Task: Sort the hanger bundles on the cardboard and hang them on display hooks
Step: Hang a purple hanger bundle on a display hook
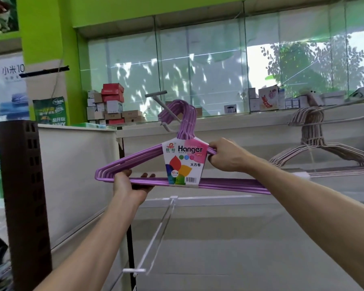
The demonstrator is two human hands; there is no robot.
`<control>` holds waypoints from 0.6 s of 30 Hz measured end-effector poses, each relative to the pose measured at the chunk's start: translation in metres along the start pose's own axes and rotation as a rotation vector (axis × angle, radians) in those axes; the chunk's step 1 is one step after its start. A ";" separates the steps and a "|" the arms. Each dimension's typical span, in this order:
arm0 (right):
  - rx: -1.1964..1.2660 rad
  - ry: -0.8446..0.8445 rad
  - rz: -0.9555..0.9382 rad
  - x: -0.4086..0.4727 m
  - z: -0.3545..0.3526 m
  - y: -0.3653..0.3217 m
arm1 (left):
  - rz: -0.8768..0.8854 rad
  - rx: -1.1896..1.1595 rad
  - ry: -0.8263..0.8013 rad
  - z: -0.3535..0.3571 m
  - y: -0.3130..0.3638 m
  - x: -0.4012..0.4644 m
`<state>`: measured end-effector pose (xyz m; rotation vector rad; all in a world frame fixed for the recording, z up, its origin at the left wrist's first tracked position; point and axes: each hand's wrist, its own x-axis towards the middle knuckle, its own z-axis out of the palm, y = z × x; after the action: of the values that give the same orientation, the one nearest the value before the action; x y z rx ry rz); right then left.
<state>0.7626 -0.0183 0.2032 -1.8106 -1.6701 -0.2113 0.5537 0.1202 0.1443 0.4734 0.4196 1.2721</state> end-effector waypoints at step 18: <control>-0.060 -0.033 0.153 0.040 0.028 0.022 | -0.121 0.045 0.007 0.001 -0.020 0.060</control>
<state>0.7817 0.0317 0.1948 -1.9864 -1.5531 -0.1672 0.5855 0.1741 0.1317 0.4750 0.4772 1.1498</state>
